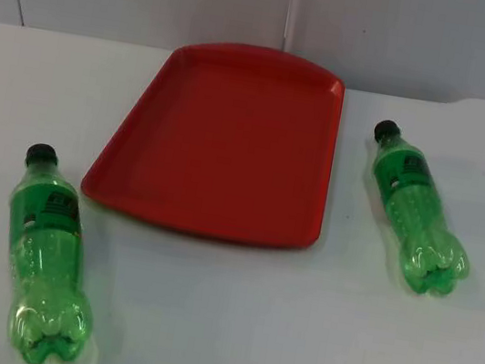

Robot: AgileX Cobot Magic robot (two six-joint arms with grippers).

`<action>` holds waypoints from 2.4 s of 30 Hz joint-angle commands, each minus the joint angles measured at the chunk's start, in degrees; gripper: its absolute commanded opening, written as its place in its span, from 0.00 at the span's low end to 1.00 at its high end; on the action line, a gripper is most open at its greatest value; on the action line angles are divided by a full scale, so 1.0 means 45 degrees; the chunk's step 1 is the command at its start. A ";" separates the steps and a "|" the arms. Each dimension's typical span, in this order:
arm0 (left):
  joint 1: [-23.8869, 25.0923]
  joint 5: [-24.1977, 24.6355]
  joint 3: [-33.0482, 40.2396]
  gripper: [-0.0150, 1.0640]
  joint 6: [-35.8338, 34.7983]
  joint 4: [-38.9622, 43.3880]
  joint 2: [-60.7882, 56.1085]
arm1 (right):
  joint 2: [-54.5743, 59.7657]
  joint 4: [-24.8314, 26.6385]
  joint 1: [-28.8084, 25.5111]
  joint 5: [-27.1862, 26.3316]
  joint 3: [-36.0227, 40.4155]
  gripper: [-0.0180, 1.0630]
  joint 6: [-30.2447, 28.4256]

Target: Place the bottle upright on the tray.

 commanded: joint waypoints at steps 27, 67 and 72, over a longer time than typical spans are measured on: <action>-0.0095 -0.0848 -0.1619 0.99 -0.0328 -0.0987 0.5364 | -0.0049 0.0019 -0.0094 -0.0052 0.0008 0.99 -0.0058; -0.0095 -0.1295 -0.7281 0.99 -0.0268 -0.2503 1.4037 | -0.0049 0.0019 -0.0094 -0.0052 0.0008 0.99 -0.0058; -0.0095 -0.1295 -0.7280 0.99 -0.0344 -0.3159 1.5156 | -0.0049 0.0019 -0.0094 -0.0052 0.0008 0.99 -0.0058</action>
